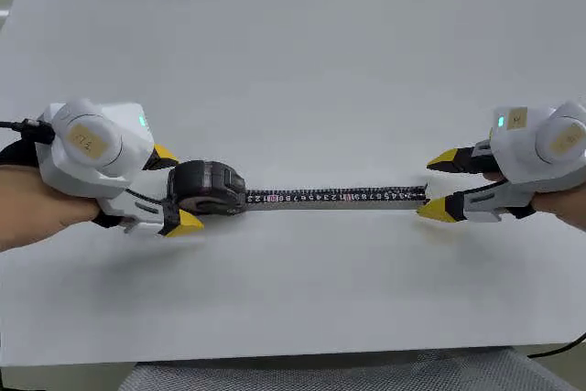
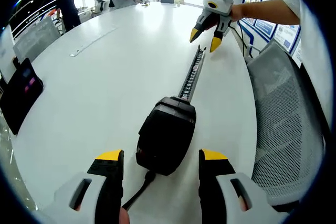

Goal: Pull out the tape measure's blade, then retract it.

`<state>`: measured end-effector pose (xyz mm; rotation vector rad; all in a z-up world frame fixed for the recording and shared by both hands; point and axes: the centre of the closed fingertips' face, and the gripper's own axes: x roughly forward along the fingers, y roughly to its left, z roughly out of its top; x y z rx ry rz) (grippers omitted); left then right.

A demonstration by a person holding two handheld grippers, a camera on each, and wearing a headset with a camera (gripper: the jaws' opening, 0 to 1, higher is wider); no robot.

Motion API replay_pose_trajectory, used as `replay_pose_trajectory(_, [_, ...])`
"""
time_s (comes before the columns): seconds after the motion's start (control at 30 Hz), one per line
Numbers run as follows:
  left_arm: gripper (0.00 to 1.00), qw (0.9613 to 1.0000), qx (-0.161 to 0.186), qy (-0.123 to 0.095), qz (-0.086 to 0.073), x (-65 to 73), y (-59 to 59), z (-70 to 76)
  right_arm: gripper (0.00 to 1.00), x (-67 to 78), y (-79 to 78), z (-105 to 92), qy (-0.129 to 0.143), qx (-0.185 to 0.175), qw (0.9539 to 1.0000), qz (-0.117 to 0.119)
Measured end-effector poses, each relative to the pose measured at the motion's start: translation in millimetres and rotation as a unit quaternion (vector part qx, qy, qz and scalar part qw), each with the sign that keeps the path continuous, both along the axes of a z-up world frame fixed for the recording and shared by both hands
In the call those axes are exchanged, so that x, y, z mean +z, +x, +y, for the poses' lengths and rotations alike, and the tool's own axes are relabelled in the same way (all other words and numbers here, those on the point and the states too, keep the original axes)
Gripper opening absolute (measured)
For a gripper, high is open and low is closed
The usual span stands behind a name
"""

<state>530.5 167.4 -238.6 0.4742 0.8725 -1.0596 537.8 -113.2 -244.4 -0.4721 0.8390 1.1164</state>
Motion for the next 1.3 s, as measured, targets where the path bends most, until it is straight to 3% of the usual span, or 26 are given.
replay_pose_trajectory(0.13, [0.59,0.9995,0.023,-0.022,-0.006,5.3,1.3,1.3,0.48,2.3,-1.4,-0.5,0.003,-0.018,0.9998,-0.003])
replay_pose_trajectory(0.3, [0.6,0.9974,0.052,-0.049,-0.007,9.8,0.2,1.3,0.51,8.3,-3.7,3.0,0.026,-0.047,0.9985,-0.01])
replay_pose_trajectory(0.87, [0.68,0.9903,0.101,-0.083,-0.048,23.5,-7.8,1.1,0.65,21.1,-12.1,7.1,0.045,-0.086,0.9947,-0.035])
replay_pose_trajectory(1.17, [0.71,0.9883,0.111,-0.093,-0.05,24.3,-22.2,4.6,0.74,25.1,-20.1,8.1,0.042,-0.092,0.9937,-0.048])
replay_pose_trajectory(1.3, [0.73,0.9863,0.119,-0.098,-0.059,27.5,-25.9,6.5,0.78,25.5,-24.2,9.6,0.04,-0.092,0.9936,-0.053])
